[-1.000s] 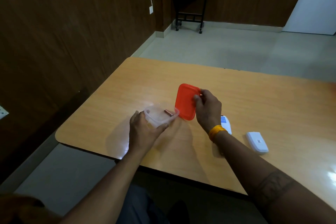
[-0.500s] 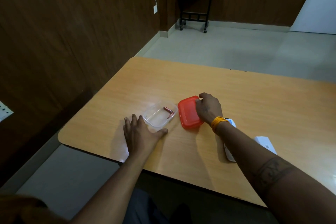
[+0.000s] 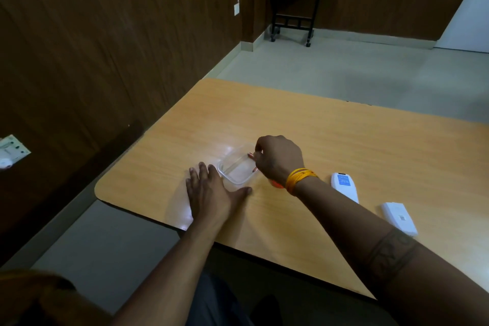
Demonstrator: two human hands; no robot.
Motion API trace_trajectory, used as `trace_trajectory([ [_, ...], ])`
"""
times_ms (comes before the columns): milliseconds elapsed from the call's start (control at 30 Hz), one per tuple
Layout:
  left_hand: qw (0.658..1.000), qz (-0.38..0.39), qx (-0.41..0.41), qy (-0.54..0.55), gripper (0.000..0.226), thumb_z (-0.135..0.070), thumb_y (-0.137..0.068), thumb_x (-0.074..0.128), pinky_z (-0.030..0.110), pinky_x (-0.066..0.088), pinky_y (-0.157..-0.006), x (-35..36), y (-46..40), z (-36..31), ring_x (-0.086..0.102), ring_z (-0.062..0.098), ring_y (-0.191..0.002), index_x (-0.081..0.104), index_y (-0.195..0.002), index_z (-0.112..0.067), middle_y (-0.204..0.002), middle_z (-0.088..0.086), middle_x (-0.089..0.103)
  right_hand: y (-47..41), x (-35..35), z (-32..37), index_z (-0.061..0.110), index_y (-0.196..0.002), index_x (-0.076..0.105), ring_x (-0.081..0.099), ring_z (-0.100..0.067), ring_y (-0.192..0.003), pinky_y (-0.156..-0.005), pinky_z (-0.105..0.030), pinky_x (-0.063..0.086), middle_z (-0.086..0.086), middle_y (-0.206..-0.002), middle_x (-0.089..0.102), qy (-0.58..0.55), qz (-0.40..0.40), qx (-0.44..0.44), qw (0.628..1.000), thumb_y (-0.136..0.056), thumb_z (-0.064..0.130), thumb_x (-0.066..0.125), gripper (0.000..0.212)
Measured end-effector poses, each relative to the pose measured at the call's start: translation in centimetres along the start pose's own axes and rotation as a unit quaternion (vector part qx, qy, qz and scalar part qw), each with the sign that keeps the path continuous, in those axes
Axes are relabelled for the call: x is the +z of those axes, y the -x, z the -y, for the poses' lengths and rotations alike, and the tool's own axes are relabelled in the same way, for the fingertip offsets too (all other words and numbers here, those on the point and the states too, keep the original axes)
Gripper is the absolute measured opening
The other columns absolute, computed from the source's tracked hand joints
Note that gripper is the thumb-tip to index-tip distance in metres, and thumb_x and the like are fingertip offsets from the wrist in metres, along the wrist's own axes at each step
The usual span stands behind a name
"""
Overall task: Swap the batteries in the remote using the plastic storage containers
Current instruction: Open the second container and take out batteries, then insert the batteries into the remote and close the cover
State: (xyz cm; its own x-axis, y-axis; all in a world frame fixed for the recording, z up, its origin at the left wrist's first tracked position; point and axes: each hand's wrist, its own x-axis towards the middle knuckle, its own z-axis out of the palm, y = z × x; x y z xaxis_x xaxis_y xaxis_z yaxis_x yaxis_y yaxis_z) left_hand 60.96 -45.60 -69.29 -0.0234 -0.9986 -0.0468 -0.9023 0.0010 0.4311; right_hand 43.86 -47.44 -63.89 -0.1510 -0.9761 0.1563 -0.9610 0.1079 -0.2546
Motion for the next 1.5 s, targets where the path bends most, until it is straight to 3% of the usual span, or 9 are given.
trace_trajectory([
  [200, 1.0, 0.002, -0.001, -0.01, 0.128, -0.085, -0.073, 0.064, 0.049, 0.004, -0.13, 0.0, 0.0, -0.1, -0.001, 0.035, -0.162, 0.017, -0.165, -0.009, -0.175, 0.015, 0.007, -0.3, 0.4, 2.4, 0.007, -0.101, 0.068, 0.069, -0.042, -0.095, -0.064, -0.035, 0.038, -0.017, -0.105, 0.072, 0.129, 0.022, -0.038, 0.991, -0.096, 0.012, 0.054, 0.016],
  [400, 1.0, 0.008, -0.003, -0.006, 0.129, -0.084, -0.073, 0.065, 0.049, 0.004, -0.13, 0.1, 0.0, 0.0, -0.003, 0.034, -0.162, 0.015, -0.165, -0.01, -0.175, 0.014, 0.005, -1.0, 0.8, 2.9, 0.005, -0.106, 0.068, 0.069, -0.041, -0.1, -0.067, -0.034, 0.042, -0.018, -0.109, 0.072, 0.124, 0.049, 0.01, 0.991, -0.091, 0.003, 0.053, 0.022],
  [767, 1.0, 0.002, -0.004, -0.012, 0.129, -0.085, -0.073, 0.064, 0.048, 0.003, -0.129, 0.1, 0.0, 0.0, -0.001, 0.034, -0.162, 0.016, -0.165, -0.008, -0.175, 0.014, 0.006, -2.2, 1.6, 2.8, 0.009, -0.109, 0.067, 0.068, -0.037, -0.1, -0.068, -0.033, 0.043, -0.015, -0.111, 0.071, 0.061, 0.064, 0.057, 0.994, -0.092, 0.018, 0.065, 0.019],
  [900, 1.0, 0.004, -0.002, -0.013, 0.126, -0.083, -0.074, 0.064, 0.047, 0.006, -0.129, -0.2, 0.1, 0.2, 0.002, 0.033, -0.162, 0.019, -0.164, -0.008, -0.175, 0.014, 0.01, -1.7, 1.9, 2.8, 0.008, -0.098, 0.069, 0.068, -0.038, -0.089, -0.063, -0.034, 0.044, -0.015, -0.1, 0.073, 0.015, 0.035, 0.05, 0.998, -0.093, 0.028, 0.068, 0.02],
  [1067, 0.998, 0.013, 0.027, -0.051, 0.091, -0.071, -0.084, 0.066, 0.045, 0.031, -0.124, -1.3, 2.5, -0.3, 0.029, 0.034, -0.155, 0.049, -0.148, -0.008, -0.165, 0.016, 0.037, 0.7, 1.0, 2.7, 0.017, -0.098, 0.075, 0.068, -0.028, -0.083, -0.065, -0.036, 0.053, -0.006, -0.087, 0.075, -0.112, -0.026, 0.041, 0.992, -0.093, 0.038, 0.066, 0.024],
  [1200, 0.992, 0.033, 0.05, -0.111, 0.058, -0.062, -0.092, 0.064, 0.041, 0.051, -0.095, -2.3, 5.1, -1.8, 0.053, 0.031, -0.131, 0.064, -0.122, -0.012, -0.133, 0.012, 0.06, 3.8, -0.1, 1.9, 0.021, -0.092, 0.073, 0.062, -0.016, -0.069, -0.058, -0.032, 0.046, 0.004, -0.071, 0.069, -0.206, -0.074, 0.044, 0.975, -0.091, 0.038, 0.069, 0.017],
  [1267, 0.989, 0.046, 0.066, -0.124, 0.051, -0.059, -0.094, 0.062, 0.039, 0.053, -0.088, -2.6, 6.6, -2.3, 0.058, 0.028, -0.12, 0.065, -0.118, -0.014, -0.124, 0.009, 0.061, 5.2, -0.2, 1.1, 0.022, -0.087, 0.074, 0.06, -0.011, -0.07, -0.058, -0.03, 0.041, 0.008, -0.072, 0.065, -0.255, -0.096, 0.045, 0.961, -0.088, 0.035, 0.072, 0.013],
  [1333, 0.987, 0.054, 0.091, -0.124, 0.045, -0.056, -0.096, 0.061, 0.038, 0.053, -0.086, -2.7, 8.2, -3.0, 0.059, 0.025, -0.114, 0.065, -0.115, -0.015, -0.119, 0.008, 0.061, 6.7, -0.6, 0.1, 0.025, -0.082, 0.071, 0.062, -0.012, -0.077, -0.064, -0.031, 0.047, 0.009, -0.079, 0.068, -0.291, -0.12, 0.044, 0.948, -0.086, 0.034, 0.073, 0.01],
  [1500, 0.972, 0.088, 0.168, -0.141, 0.042, -0.053, -0.098, 0.056, 0.039, 0.049, -0.09, -1.8, 10.4, -6.0, 0.057, 0.027, -0.12, 0.063, -0.115, -0.015, -0.123, 0.006, 0.06, 10.9, -2.2, -3.8, 0.02, -0.076, 0.067, 0.068, -0.015, -0.071, -0.068, -0.039, 0.058, 0.006, -0.073, 0.071, -0.349, -0.156, 0.138, 0.914, -0.084, 0.027, 0.078, 0.014],
])
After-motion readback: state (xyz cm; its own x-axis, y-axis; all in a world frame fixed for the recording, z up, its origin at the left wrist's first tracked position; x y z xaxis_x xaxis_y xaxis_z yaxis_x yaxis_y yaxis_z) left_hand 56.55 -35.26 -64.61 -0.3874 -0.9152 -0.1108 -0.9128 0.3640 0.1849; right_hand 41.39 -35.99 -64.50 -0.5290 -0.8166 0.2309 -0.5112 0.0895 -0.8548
